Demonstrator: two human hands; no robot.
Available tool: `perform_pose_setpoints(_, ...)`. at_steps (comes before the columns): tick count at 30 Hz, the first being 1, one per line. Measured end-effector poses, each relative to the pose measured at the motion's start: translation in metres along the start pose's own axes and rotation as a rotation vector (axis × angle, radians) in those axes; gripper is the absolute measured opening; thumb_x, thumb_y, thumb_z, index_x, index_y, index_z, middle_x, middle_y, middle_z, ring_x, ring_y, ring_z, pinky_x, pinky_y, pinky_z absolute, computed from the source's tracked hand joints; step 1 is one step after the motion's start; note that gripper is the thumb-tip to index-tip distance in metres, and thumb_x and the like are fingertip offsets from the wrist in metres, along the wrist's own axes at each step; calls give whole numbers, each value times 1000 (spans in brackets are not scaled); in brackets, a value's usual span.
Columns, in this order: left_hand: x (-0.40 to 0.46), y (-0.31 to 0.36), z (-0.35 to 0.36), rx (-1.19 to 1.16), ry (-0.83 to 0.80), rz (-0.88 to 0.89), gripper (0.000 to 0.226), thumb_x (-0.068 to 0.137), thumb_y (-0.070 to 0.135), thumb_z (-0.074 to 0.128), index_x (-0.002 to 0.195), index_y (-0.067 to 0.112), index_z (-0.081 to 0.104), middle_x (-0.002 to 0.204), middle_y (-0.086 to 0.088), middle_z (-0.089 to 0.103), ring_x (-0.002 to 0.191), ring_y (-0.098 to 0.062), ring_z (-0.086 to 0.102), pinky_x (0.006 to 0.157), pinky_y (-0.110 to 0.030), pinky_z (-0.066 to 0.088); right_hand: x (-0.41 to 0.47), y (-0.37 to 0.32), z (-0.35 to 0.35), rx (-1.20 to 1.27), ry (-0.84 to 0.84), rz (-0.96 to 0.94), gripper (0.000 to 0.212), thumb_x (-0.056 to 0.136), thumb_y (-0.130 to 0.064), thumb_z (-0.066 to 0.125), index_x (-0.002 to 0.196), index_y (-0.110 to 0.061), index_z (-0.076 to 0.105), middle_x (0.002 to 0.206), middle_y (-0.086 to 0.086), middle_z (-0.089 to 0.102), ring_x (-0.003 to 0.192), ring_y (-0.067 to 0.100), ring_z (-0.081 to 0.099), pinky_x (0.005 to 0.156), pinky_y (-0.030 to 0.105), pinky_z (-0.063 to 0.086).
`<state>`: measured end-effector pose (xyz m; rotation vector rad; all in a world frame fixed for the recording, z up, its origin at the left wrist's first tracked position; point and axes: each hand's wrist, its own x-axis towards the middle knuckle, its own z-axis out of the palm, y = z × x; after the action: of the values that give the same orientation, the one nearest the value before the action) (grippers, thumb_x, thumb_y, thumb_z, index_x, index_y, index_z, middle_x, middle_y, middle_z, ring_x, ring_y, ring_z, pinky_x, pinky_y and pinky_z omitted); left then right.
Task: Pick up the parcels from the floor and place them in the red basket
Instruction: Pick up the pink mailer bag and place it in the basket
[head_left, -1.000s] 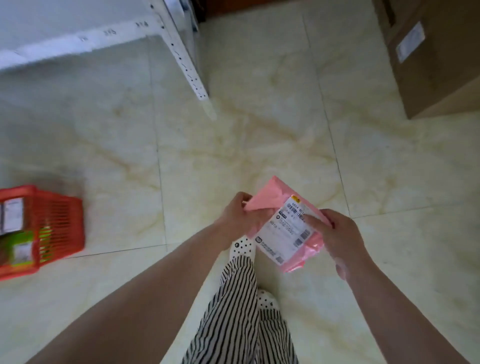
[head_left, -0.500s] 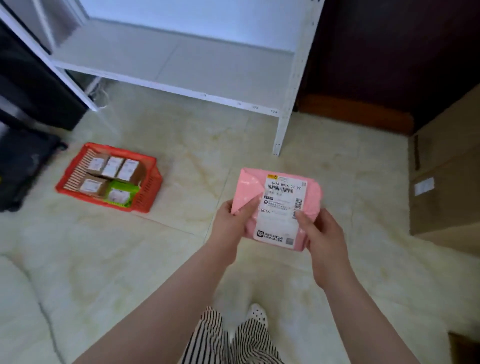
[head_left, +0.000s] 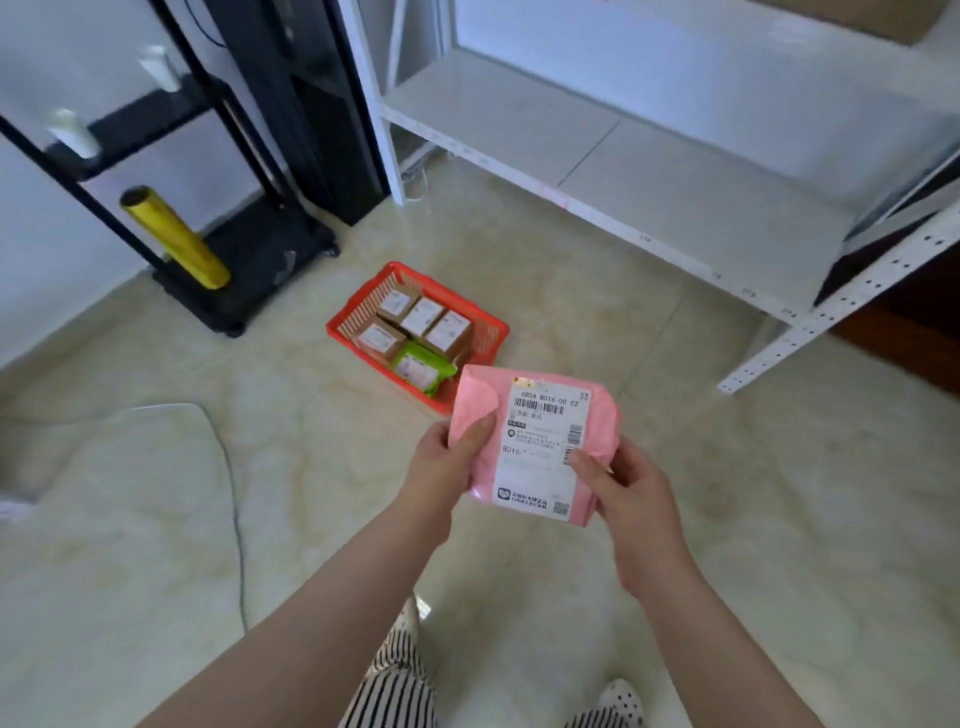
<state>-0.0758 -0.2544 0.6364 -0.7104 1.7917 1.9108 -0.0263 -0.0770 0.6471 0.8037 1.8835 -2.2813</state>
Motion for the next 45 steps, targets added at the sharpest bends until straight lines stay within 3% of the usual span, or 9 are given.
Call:
perform_pose_setpoints(3, 17, 19, -72, 38, 28, 7, 71, 67, 53, 76, 119, 9, 59, 106, -7, 74, 94, -25, 72, 68, -33, 54, 9, 17, 80, 49, -37, 62, 20, 87, 0, 66, 99, -15, 71, 103, 3, 77, 97, 26, 69, 84, 42, 54)
perform_pose_setpoints(6, 31, 40, -133, 81, 70, 10, 78, 60, 64, 73, 116, 11, 62, 102, -5, 76, 91, -23, 73, 70, -33, 55, 15, 30, 145, 59, -54, 111, 16, 87, -3, 67, 97, -15, 73, 105, 7, 76, 98, 31, 68, 82, 48, 52)
perform_pose_setpoints(11, 66, 58, -187, 47, 151, -44, 40, 90, 43, 61, 105, 6, 64, 100, -13, 74, 84, -25, 69, 75, -35, 54, 29, 34, 209, 12, -75, 179, 14, 87, -6, 68, 95, -16, 73, 105, 10, 76, 89, 30, 70, 66, 39, 43)
perform_pose_setpoints(19, 154, 103, -199, 99, 144, -73, 33, 92, 38, 60, 105, 7, 62, 90, -6, 71, 73, -18, 66, 59, -27, 48, 108, 14, 257, 11, -67, 294, 21, 89, 4, 62, 108, -3, 66, 98, 6, 75, 75, 18, 72, 50, 22, 53)
perform_pose_setpoints(23, 200, 140, -204, 108, 121, -93, 15, 93, 32, 60, 85, 20, 60, 82, 2, 69, 72, -14, 65, 60, -25, 47, 166, -1, 282, -15, -101, 326, 26, 89, 5, 61, 113, -1, 65, 106, 14, 73, 74, 21, 73, 50, 25, 54)
perform_pose_setpoints(28, 261, 183, -218, 171, 154, -115, 21, 91, 36, 61, 100, 18, 55, 81, 6, 63, 74, -9, 58, 59, -24, 41, 227, -16, 321, -74, -122, 313, 28, 88, 4, 63, 103, -19, 68, 108, 6, 74, 87, 19, 72, 71, 33, 60)
perform_pose_setpoints(33, 313, 202, -233, 253, 95, -145, 44, 89, 40, 63, 115, 5, 60, 93, -4, 70, 78, -16, 65, 59, -25, 47, 270, -20, 348, -93, -51, 337, 29, 86, 2, 65, 111, -13, 67, 112, 11, 74, 101, 31, 70, 90, 50, 56)
perform_pose_setpoints(40, 388, 223, -247, 362, -100, -249, 44, 87, 39, 66, 117, 7, 60, 108, -6, 70, 92, -19, 67, 72, -28, 54, 303, -12, 382, -112, 131, 344, 26, 87, -6, 68, 111, -15, 68, 104, 5, 75, 91, 23, 72, 64, 26, 59)
perform_pose_setpoints(45, 438, 230, -262, 585, -247, -224, 40, 89, 40, 63, 117, 13, 61, 111, -3, 68, 94, -18, 65, 71, -26, 52, 312, 20, 414, -72, 360, 353, 22, 85, -7, 69, 107, -12, 71, 102, 8, 75, 91, 26, 72, 77, 40, 60)
